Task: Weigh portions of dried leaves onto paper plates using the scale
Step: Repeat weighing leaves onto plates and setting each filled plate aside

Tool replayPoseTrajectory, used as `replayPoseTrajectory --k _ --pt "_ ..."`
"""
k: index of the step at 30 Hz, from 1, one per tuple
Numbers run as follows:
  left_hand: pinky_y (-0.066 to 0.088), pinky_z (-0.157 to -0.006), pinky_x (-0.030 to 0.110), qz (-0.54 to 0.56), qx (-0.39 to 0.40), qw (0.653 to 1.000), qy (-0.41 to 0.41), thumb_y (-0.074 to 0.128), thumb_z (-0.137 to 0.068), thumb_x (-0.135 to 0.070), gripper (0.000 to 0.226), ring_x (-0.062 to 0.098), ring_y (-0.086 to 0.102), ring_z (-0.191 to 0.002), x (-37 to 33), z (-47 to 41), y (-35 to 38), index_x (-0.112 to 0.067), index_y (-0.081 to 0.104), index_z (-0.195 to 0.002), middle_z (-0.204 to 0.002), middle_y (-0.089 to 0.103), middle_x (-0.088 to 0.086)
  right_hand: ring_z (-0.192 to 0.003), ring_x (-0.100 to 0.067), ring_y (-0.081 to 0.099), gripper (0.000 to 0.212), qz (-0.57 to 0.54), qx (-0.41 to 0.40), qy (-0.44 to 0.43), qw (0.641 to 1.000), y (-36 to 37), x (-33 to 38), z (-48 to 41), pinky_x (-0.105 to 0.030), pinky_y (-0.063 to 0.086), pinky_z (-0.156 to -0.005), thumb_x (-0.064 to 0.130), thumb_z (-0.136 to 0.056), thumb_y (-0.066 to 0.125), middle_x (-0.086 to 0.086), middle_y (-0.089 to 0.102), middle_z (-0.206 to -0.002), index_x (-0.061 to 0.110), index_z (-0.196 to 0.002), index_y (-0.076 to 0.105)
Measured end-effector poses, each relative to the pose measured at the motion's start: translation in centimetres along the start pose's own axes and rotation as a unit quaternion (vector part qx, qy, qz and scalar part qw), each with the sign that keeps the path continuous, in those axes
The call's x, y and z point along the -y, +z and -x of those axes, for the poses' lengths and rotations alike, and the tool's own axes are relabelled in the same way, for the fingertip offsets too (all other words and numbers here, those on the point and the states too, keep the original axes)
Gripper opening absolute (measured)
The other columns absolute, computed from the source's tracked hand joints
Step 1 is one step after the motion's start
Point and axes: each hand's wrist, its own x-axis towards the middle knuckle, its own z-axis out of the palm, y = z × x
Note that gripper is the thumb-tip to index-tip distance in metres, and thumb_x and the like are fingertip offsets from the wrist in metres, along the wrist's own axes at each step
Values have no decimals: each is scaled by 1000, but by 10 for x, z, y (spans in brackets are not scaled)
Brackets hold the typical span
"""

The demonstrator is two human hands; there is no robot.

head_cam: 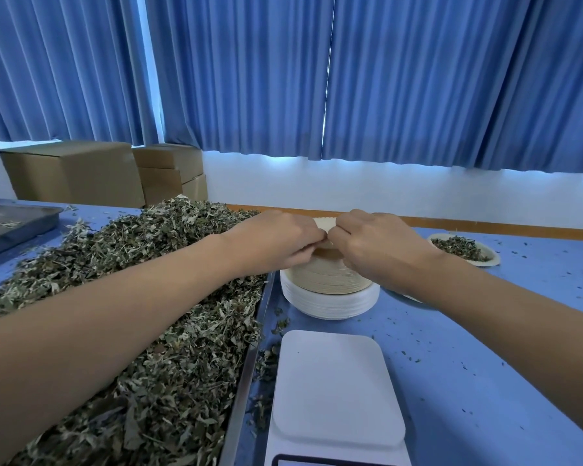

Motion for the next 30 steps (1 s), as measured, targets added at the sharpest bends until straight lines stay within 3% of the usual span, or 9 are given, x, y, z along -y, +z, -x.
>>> replayPoseTrajectory --k 2,3,5,7,13,22,30 --pt "34 -64 27 52 0 999 0 55 -100 -21 14 15 52 -74 1 2 -1 -13 66 -99 -84 57 -7 -77 -32 60 4 -29 -8 16 999 5 0 1 -40 49 -56 11 -93 63 -7 57 -86 8 -91 65" --pt "37 -66 26 78 2 997 4 57 -101 -22 16 14 54 -76 2 2 -2 -13 69 -102 -86 60 -8 -85 -28 60 17 -48 17 42 998 5 0 1 -41 52 -64 23 -101 53 -2 57 -93 13 -100 67" --pt "48 -79 30 127 14 992 -13 57 -102 -28 23 16 63 -87 2 3 -6 -14 73 -110 -96 73 -5 -94 -19 59 36 -131 45 89 986 -3 -1 3 -42 52 -75 45 -104 42 6 59 -99 25 -111 72" --pt "51 -86 37 170 18 984 -45 60 -101 -29 23 16 67 -93 4 2 -10 -17 76 -112 -102 76 -4 -95 -15 59 38 -223 40 117 967 -10 -5 4 -43 52 -78 55 -99 47 9 65 -99 34 -111 76" --pt "50 -81 39 179 62 981 -43 62 -100 -28 18 15 65 -85 8 -1 -14 -20 77 -105 -92 75 -7 -94 -11 63 18 -339 73 135 928 -16 -15 4 -41 51 -88 37 -98 66 11 73 -99 32 -106 81" --pt "48 -78 42 155 81 984 -35 57 -102 -29 21 22 61 -81 7 -2 -10 -16 73 -101 -84 71 -1 -90 -18 64 19 -311 78 122 939 -16 -15 0 -41 50 -86 32 -99 66 3 75 -94 21 -100 82" --pt "48 -77 41 164 74 983 -34 58 -102 -28 20 21 60 -79 6 -2 -11 -17 75 -101 -83 72 -2 -90 -17 64 18 -326 68 124 935 -16 -16 1 -39 50 -83 34 -98 67 6 75 -94 26 -103 82"
